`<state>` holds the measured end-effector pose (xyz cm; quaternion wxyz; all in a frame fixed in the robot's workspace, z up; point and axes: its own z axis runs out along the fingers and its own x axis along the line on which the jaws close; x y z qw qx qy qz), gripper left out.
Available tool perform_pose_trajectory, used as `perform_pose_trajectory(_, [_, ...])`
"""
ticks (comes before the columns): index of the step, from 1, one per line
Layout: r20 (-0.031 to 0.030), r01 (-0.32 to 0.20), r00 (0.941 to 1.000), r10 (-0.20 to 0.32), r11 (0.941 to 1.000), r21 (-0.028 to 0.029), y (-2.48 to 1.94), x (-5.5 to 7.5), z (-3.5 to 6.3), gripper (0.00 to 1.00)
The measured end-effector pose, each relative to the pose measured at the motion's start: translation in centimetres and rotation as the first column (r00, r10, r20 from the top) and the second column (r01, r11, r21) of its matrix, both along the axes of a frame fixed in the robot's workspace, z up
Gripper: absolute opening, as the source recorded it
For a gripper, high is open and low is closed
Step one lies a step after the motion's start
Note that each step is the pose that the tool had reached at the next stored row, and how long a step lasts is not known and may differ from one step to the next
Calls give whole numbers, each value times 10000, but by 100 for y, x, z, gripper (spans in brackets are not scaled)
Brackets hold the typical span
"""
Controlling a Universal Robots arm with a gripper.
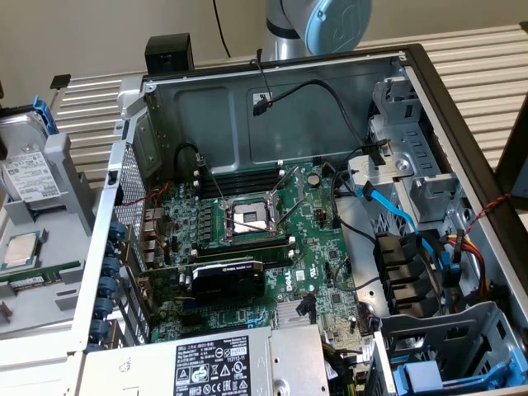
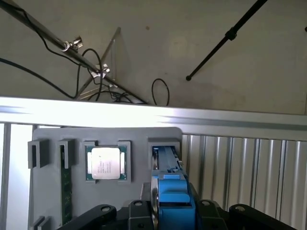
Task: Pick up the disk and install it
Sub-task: 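Pick up the disk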
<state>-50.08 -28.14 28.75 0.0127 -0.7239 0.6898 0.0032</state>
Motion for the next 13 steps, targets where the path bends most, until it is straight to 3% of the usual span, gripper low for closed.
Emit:
perform_pose_trajectory(7, [23,0,10000,0,10000,-1,0,0,175,37])
perform_pose_trajectory(13, [38,0,10000,0,10000,-6,0,0,413,37])
